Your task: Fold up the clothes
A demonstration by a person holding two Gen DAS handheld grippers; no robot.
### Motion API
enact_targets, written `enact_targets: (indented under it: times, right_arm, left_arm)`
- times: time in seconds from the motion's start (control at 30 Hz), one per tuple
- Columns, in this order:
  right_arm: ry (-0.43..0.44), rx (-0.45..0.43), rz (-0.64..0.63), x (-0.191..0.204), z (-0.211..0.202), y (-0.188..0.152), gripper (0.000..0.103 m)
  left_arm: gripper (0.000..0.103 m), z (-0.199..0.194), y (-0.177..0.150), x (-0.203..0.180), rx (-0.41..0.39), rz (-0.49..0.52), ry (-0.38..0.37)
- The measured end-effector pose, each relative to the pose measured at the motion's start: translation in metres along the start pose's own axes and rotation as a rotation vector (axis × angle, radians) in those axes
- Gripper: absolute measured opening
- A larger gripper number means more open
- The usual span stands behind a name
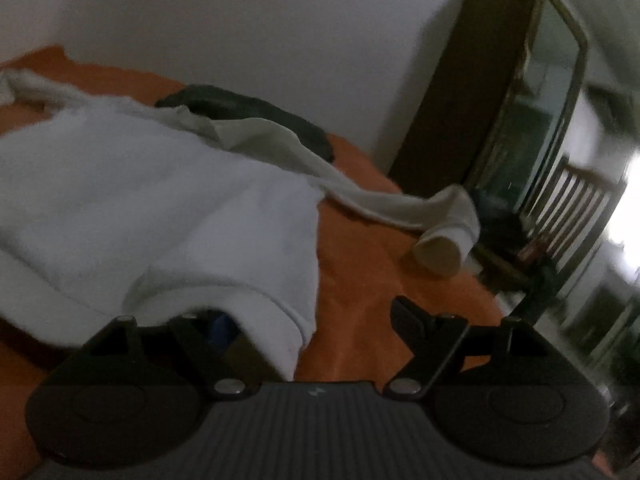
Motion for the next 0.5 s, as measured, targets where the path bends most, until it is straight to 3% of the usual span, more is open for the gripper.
enact_targets:
  times: [0.03,0.07,0.13,0.17,0.27,0.3,0.43,0.5]
  right_arm:
    - [0.021,0.011,0.029,-0.002,0.002,0.001,0.08]
    - [0.042,0.021,0.059,-0.005,0.004,0.002,0.072]
    - [0.088,0.066,0.107,-0.008,0.012,0.003,0.037]
    - [0.111,0.096,0.128,-0.01,0.016,0.002,0.004]
    - [0.09,0.124,0.231,-0.021,0.018,0.003,0.004]
    - [0.067,0.121,0.263,-0.026,0.015,0.005,0.004]
    - [-0.118,0.048,0.287,-0.057,-0.011,0.026,0.005]
    - [-0.151,0.047,0.257,-0.071,-0.011,0.03,0.008]
  left_arm:
    - [0.087,-0.004,0.002,0.004,-0.024,-0.023,0.016]
    - [0.087,-0.01,0.005,0.006,-0.062,-0.038,0.022]
    - [0.087,-0.018,0.009,0.006,-0.12,-0.039,0.037]
    - [0.085,-0.02,0.01,0.006,-0.134,-0.038,0.038]
    - [0.057,-0.015,0.013,0.01,-0.1,-0.101,-0.011]
    - [0.036,-0.012,0.013,0.011,-0.077,-0.103,0.001]
    - [0.032,-0.002,0.013,0.015,0.012,-0.11,0.05]
    - [0.033,0.005,0.006,0.02,0.044,-0.104,0.063]
Point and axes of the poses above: each gripper's, at about its wrist camera, not at the fingertips, and z roughly the way its jaws point, x to its left, y to its top, the point moved 2 cm from there along z, roughly the way its jaws point, and after that the axes turned 3 degrees about z, right-handed, at the moved point
